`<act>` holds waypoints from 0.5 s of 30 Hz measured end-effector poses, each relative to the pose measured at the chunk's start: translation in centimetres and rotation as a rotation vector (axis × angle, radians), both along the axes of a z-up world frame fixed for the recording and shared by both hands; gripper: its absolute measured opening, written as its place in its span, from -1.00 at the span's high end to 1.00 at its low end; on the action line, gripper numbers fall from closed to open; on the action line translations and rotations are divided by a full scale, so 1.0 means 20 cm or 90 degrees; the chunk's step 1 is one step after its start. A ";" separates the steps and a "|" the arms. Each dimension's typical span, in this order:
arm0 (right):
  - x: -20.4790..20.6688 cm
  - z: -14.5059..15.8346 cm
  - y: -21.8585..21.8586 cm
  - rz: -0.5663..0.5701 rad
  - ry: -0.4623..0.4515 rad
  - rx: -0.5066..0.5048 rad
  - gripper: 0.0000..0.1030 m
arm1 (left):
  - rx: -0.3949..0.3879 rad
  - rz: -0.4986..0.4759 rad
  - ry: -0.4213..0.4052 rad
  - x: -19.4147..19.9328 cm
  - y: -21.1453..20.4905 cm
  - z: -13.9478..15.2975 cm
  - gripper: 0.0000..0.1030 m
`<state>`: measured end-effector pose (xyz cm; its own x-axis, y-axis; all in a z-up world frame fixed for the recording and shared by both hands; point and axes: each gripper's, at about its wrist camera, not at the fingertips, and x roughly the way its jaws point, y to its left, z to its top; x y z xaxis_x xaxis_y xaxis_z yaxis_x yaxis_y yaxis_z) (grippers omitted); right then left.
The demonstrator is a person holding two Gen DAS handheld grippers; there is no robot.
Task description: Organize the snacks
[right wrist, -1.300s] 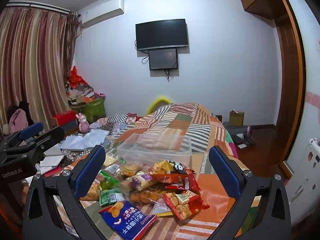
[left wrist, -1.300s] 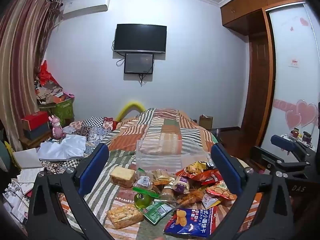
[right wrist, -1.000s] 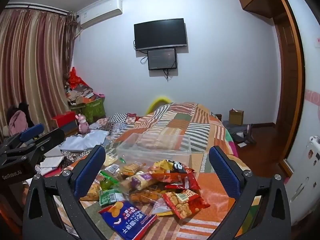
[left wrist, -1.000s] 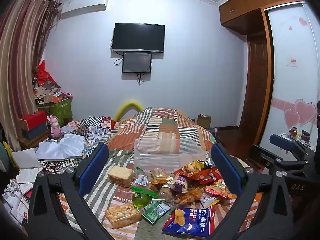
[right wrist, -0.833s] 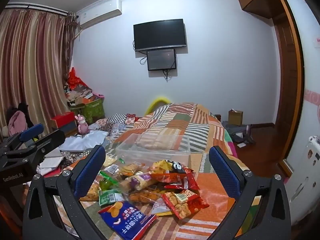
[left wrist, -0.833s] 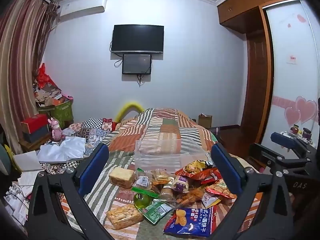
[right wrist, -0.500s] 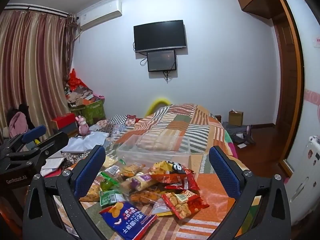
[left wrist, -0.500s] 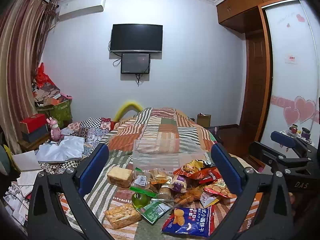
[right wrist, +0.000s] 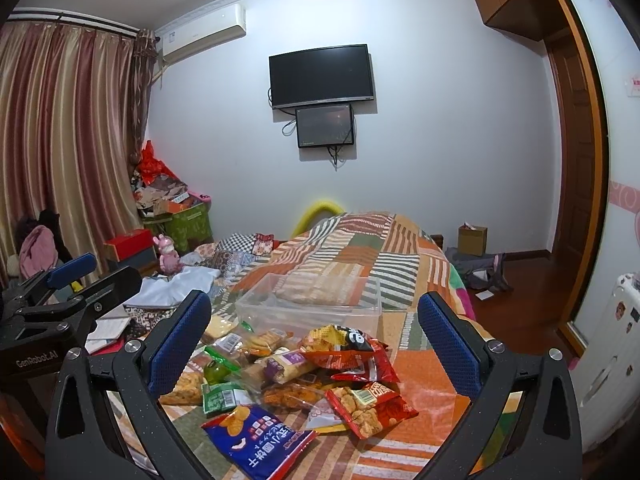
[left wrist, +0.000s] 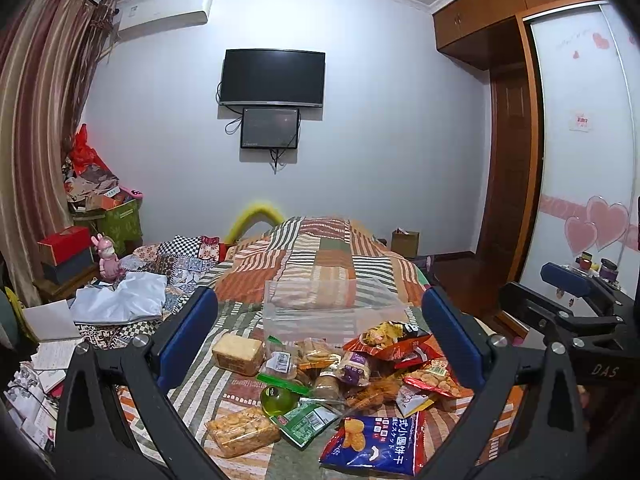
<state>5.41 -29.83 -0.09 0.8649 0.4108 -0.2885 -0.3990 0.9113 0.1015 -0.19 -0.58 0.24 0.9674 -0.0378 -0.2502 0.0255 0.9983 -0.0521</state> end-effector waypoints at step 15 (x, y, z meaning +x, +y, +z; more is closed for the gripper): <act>-0.01 0.00 0.00 0.004 -0.004 0.004 -1.00 | 0.000 -0.007 0.002 -0.02 -0.01 0.01 -1.00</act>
